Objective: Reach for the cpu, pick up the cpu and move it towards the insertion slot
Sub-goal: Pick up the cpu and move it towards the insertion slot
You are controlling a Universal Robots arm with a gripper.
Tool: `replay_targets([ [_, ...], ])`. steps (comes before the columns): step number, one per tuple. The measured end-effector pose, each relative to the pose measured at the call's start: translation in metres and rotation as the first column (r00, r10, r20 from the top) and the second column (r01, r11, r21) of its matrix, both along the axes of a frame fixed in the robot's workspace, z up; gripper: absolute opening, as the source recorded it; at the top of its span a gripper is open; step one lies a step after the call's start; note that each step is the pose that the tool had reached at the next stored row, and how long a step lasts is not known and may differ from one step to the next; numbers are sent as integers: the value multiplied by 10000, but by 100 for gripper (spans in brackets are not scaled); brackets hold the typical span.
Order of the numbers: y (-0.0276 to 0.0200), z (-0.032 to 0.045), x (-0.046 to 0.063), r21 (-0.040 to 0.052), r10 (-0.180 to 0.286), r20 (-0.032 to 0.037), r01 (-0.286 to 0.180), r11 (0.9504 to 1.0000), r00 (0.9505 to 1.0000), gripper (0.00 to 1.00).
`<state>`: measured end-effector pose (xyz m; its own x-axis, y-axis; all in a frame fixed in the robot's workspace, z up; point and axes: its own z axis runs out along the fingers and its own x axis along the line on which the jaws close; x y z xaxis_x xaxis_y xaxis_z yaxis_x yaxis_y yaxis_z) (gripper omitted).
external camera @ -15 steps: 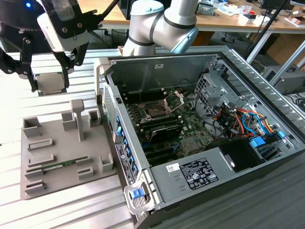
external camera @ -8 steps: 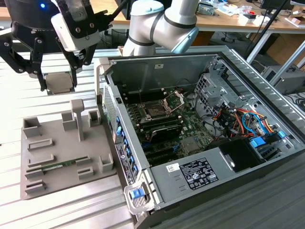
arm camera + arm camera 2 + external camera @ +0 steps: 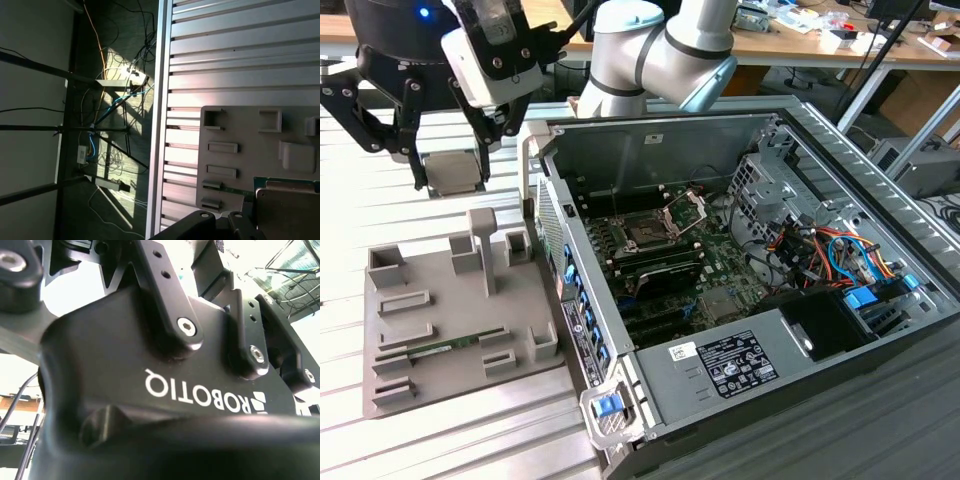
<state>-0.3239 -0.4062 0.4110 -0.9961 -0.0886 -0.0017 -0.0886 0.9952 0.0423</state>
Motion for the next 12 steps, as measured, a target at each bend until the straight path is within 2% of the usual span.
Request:
replay_targets([
  [12, 0, 0, 111, 0, 0, 0, 0, 10000, 10000, 55],
])
